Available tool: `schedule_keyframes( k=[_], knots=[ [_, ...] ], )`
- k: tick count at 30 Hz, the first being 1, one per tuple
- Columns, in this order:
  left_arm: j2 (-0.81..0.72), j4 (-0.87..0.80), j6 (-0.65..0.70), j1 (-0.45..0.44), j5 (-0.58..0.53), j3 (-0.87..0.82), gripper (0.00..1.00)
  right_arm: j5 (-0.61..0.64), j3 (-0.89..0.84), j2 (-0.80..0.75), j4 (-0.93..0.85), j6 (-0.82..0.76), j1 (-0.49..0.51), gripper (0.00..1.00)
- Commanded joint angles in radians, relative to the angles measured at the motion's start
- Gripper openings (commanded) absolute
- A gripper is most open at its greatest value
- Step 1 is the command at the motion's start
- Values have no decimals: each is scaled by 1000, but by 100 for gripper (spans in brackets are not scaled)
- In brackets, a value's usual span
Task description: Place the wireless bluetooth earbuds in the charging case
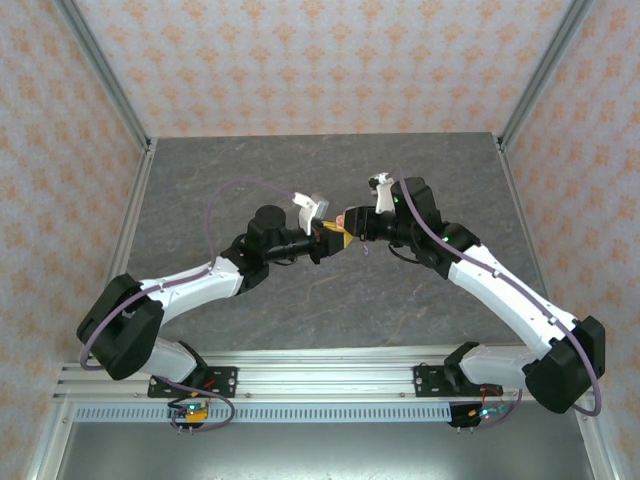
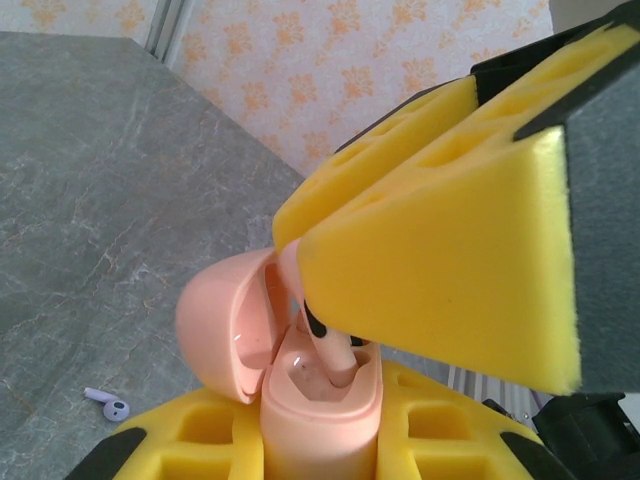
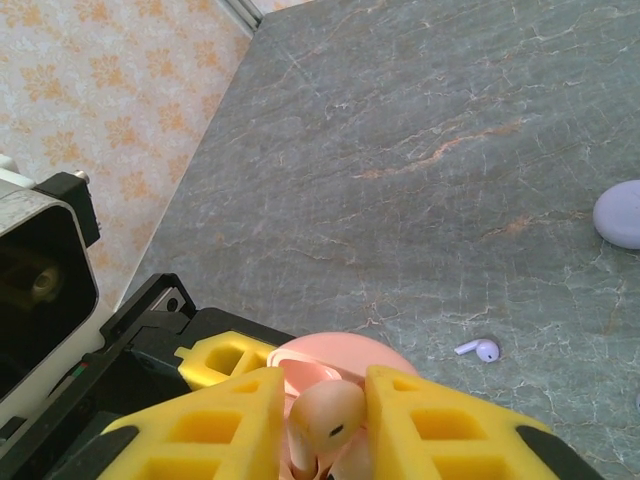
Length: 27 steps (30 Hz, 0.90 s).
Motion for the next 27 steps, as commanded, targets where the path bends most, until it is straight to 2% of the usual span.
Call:
schedule_keyframes(
  k=[1, 8, 16, 27],
  knots=[
    [-26, 31, 51, -4, -6, 28, 5, -33, 34, -6, -43, -21, 8, 30],
    [-34, 18, 83, -5, -6, 25, 5, -41, 46, -7, -56, -26, 8, 33],
    [-60, 7, 162, -19, -19, 5, 5, -24, 74, -43, -83, -27, 8, 47],
    [-75, -28, 220, -41, -98, -9, 5, -3, 105, -92, -127, -29, 8, 49]
  ],
)
